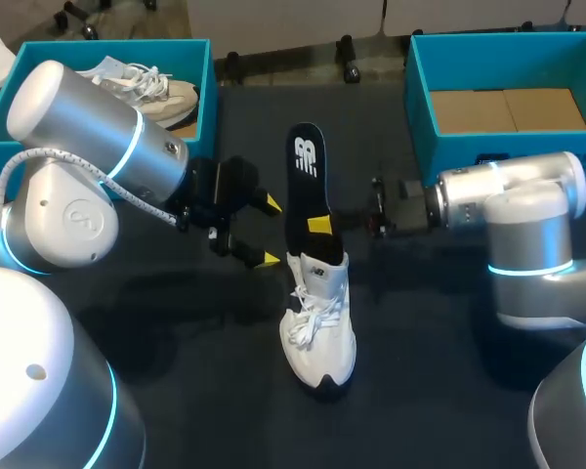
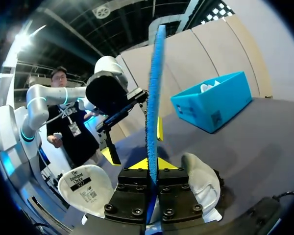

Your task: Take the shoe out of the shoebox, open the shoe tongue, remove and reinsert the insole, then place the shoe into the shoebox

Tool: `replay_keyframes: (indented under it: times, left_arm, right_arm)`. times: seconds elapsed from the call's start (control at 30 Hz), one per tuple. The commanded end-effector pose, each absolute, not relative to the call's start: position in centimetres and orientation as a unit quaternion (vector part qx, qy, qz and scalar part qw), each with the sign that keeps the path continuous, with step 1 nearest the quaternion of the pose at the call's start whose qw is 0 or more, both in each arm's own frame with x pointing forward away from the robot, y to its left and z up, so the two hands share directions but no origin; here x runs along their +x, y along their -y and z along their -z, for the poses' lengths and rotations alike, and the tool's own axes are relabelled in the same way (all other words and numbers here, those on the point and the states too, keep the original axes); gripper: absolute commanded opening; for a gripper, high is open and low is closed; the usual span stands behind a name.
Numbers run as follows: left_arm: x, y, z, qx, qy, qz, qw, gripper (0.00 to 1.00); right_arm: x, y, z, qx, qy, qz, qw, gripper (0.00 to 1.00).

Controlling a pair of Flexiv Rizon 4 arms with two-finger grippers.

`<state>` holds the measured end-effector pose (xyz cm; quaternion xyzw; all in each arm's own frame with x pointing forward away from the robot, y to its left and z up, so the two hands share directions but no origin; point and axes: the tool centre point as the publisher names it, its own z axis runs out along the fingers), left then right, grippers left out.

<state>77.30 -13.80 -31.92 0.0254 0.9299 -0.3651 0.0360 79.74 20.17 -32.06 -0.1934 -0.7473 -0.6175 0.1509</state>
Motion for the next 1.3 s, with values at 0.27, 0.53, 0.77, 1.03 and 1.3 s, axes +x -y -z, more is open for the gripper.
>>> replay_keyframes:
  times: [0.27,0.53,0.77,1.03,1.3]
  left_arm:
    - [77.2,13.8,31.9,0.025,-0.930,0.364,0.037,1.00]
    - [77.2,13.8,31.9,0.025,-0.930,0.364,0.037,1.00]
    - [77.2,13.8,31.9,0.025,-0.930,0.364,0.037,1.00]
    - [77.2,13.8,31.9,0.025,-0.930,0.364,0.037,1.00]
    - [77.2,13.8,31.9,0.025,-0.930,0.364,0.037,1.00]
  right_arm:
    - [77.9,-19.4,34.7,-0.218,0.753,0.593,0.184,0.00]
    - [76.0,-19.0,35.8,-0.235,0.751,0.581,0.207,0.00]
    - [76.8,-18.8,34.8,-0.227,0.756,0.585,0.189,0.25]
    - [78.0,-19.3,32.9,-0.200,0.766,0.585,0.176,0.27]
    - [79.3,-20.2,32.0,-0.182,0.771,0.586,0.172,0.25]
